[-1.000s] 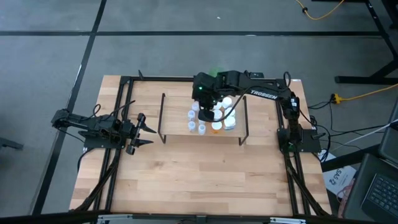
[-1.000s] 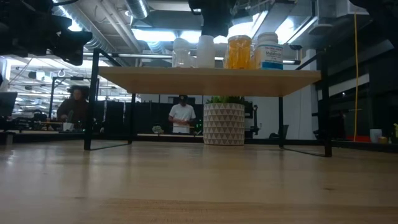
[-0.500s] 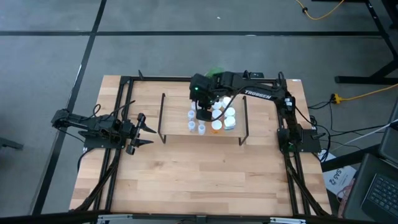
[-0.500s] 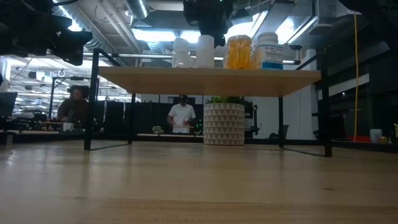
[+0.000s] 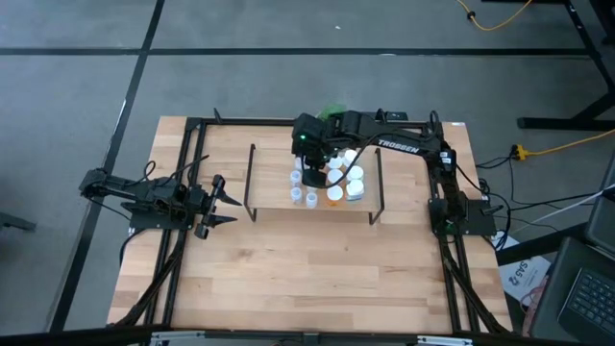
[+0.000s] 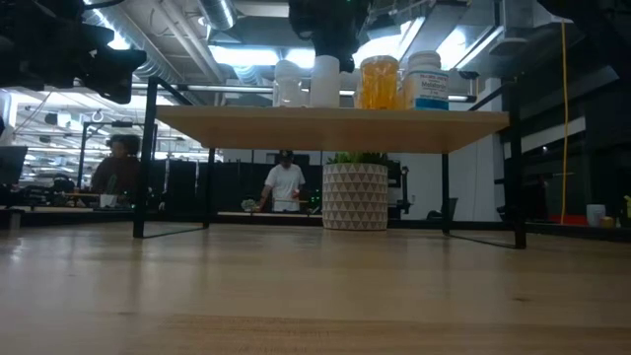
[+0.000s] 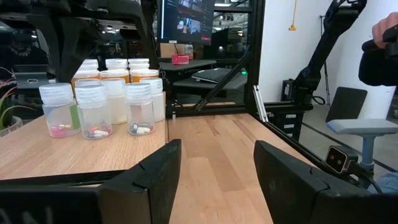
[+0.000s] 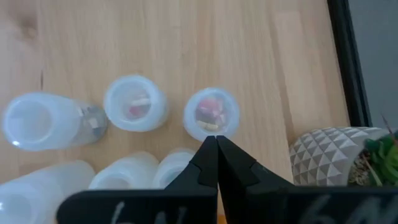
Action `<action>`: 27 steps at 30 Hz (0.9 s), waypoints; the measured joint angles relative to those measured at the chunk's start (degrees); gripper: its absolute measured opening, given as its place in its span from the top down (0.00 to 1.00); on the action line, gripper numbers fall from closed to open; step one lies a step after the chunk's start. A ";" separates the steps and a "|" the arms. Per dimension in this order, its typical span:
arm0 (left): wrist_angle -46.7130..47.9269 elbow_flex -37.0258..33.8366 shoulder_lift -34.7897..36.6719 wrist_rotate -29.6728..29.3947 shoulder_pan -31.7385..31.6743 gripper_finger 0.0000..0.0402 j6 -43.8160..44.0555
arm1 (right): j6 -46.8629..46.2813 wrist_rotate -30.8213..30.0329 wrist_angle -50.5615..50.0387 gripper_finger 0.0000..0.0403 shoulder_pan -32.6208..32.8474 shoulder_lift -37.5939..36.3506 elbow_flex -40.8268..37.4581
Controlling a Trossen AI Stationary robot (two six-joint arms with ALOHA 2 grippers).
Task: Pick and place medicine bottles onto shelf by color
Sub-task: Adjust the transparent pill bottles on the shelf
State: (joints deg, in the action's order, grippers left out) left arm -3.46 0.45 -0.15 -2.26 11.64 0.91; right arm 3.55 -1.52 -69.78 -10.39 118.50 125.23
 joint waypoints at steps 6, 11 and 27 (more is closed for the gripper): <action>0.00 0.00 0.01 -0.02 0.00 0.51 0.00 | 1.22 1.62 1.67 1.00 0.00 0.00 0.00; 0.00 0.00 -0.01 -0.01 0.00 0.51 0.00 | 1.20 1.64 1.45 1.00 0.02 0.00 0.00; 0.00 0.00 0.01 -0.02 0.00 0.51 0.00 | 3.22 1.04 -1.20 1.00 4.92 -1.44 4.62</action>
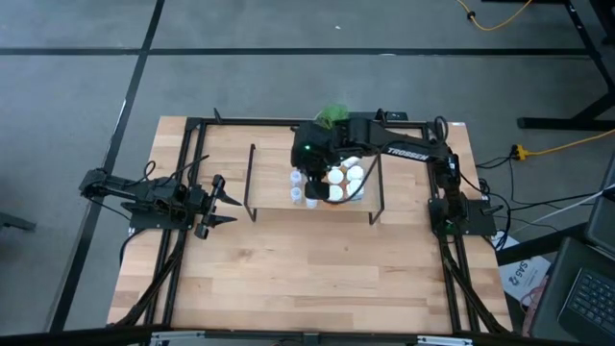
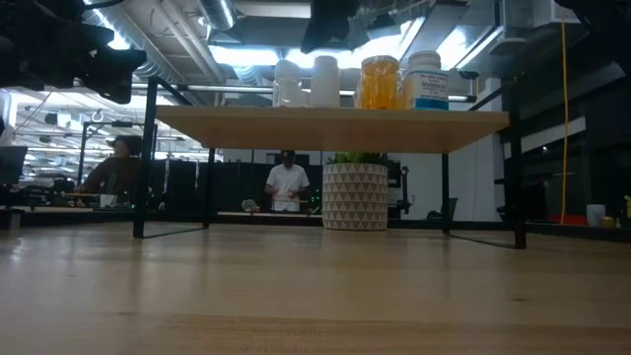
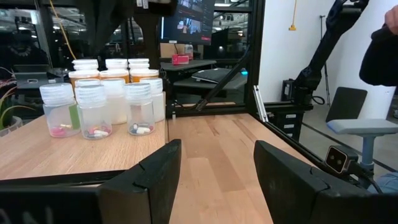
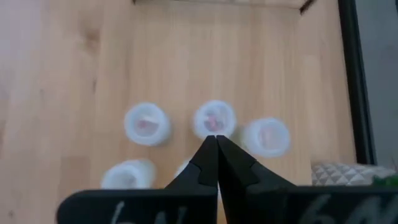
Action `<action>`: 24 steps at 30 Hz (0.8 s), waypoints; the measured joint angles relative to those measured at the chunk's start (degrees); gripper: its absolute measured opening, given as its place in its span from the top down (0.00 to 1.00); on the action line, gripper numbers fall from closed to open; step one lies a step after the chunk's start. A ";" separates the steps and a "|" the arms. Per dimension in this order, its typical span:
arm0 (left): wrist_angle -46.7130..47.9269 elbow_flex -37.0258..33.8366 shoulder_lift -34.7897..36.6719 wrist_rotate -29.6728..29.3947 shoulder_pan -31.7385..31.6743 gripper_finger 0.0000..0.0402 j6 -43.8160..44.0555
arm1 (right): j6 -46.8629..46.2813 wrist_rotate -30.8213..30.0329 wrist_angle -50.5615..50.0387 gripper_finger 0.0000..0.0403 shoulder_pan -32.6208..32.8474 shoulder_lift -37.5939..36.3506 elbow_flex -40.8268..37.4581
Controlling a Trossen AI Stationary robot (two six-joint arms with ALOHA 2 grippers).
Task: Pick and place medicine bottles onto shelf by color
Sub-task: Adjust the transparent pill bottles on the shelf
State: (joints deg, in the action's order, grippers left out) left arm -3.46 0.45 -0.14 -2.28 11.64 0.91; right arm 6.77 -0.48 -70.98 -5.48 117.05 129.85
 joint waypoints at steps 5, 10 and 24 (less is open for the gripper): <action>0.00 0.00 -0.02 0.02 0.00 0.51 0.00 | 0.86 -2.65 -0.84 1.00 0.38 -0.05 1.27; 0.00 0.00 -0.01 0.00 0.00 0.51 0.00 | 1.37 -2.93 -1.63 1.00 -1.94 -0.07 -1.34; 0.00 0.00 -0.02 0.02 0.00 0.51 0.00 | 2.34 -2.94 2.69 1.00 -6.66 0.00 -8.29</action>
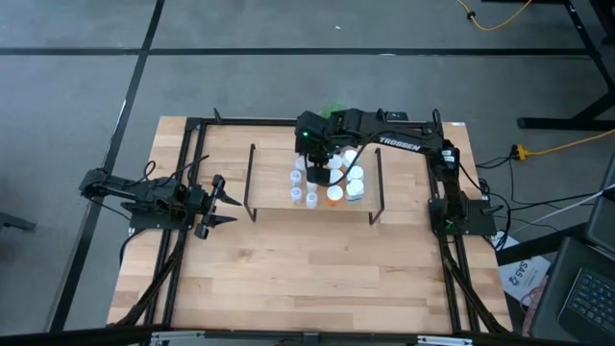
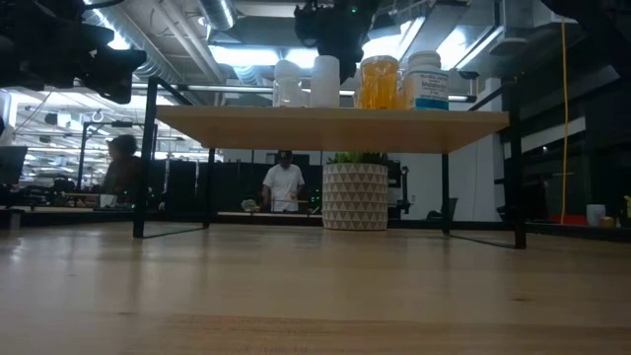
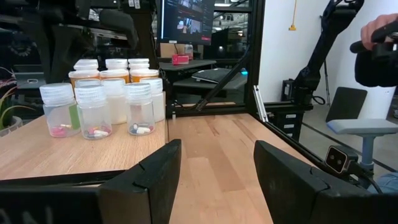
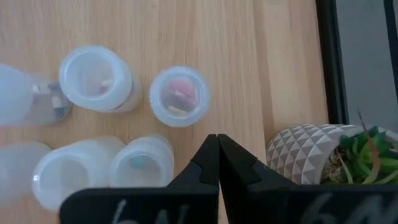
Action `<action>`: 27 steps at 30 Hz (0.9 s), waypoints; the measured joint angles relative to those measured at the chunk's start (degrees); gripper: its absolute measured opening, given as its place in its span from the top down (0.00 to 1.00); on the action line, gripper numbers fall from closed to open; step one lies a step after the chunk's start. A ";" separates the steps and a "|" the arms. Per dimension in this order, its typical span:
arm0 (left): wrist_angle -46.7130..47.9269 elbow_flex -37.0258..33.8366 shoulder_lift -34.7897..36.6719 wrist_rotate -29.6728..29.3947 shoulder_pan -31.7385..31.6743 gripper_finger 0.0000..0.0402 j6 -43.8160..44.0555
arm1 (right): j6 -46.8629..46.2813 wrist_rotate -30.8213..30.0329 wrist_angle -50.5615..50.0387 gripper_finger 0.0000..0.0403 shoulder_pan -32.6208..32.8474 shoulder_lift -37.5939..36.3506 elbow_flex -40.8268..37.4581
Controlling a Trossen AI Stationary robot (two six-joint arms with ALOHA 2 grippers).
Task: Pick and place medicine bottles onto shelf by color
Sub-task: Adjust the transparent pill bottles on the shelf
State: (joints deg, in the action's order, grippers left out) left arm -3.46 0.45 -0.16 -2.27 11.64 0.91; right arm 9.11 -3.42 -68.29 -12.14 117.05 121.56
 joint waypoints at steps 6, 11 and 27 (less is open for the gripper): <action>0.00 0.00 0.01 -0.02 0.00 0.51 0.00 | 0.38 1.12 -0.03 1.00 -0.02 0.00 0.00; 0.00 0.00 0.02 0.00 0.00 0.51 0.00 | 0.60 1.75 -0.05 1.00 -0.02 0.57 0.00; 0.00 0.00 0.02 0.00 0.00 0.51 0.00 | 0.52 4.61 1.59 1.00 -0.02 1.73 0.00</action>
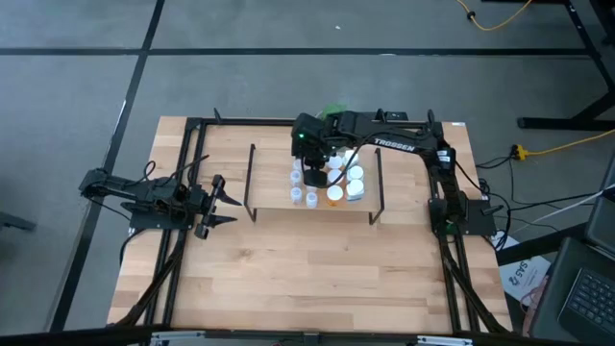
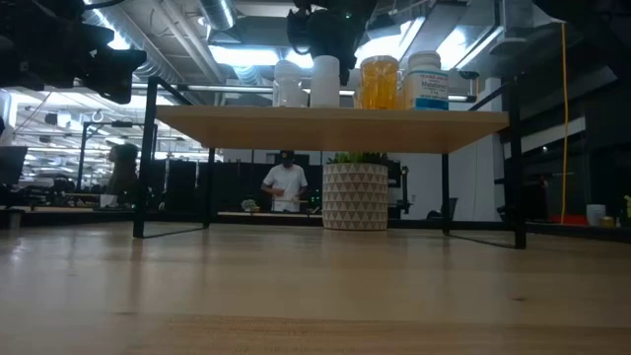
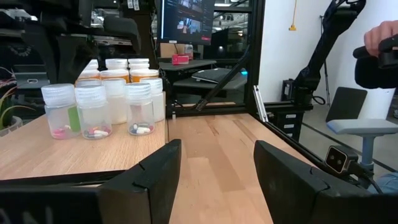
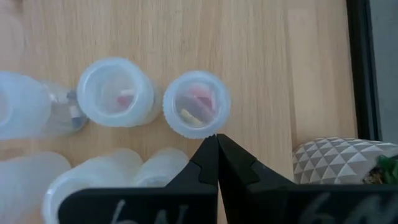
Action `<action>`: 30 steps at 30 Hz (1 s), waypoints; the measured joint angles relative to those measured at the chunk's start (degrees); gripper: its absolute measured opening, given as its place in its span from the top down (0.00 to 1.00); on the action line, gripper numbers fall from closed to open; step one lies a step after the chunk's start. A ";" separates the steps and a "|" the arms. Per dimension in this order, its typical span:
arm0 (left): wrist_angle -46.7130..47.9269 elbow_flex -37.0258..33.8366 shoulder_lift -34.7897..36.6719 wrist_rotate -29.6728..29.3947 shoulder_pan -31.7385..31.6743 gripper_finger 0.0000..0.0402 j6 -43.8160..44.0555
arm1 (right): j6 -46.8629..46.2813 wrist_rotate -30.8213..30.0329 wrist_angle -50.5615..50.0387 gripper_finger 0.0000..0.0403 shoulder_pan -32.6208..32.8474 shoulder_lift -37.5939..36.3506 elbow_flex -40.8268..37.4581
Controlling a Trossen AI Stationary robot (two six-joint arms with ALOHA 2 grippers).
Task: Pick and place medicine bottles onto shelf by color
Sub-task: Adjust the transparent pill bottles on the shelf, then return to Home Position
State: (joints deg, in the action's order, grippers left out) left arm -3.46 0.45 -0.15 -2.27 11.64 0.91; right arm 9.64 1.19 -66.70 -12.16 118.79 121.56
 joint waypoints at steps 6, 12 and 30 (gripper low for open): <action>0.00 0.00 0.01 0.01 0.00 0.51 0.00 | -0.06 0.00 1.60 1.00 0.00 0.28 0.00; 0.00 0.00 0.00 0.00 0.00 0.51 0.00 | -0.08 -0.12 1.85 1.00 0.00 0.29 0.31; 0.00 0.00 -0.02 -0.01 0.00 0.51 0.00 | -3.61 -2.80 -16.19 1.00 8.59 -1.18 13.20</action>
State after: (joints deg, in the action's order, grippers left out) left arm -3.46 0.45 -0.16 -2.28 11.64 0.91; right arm 6.02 -1.61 -82.89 -3.57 117.61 134.76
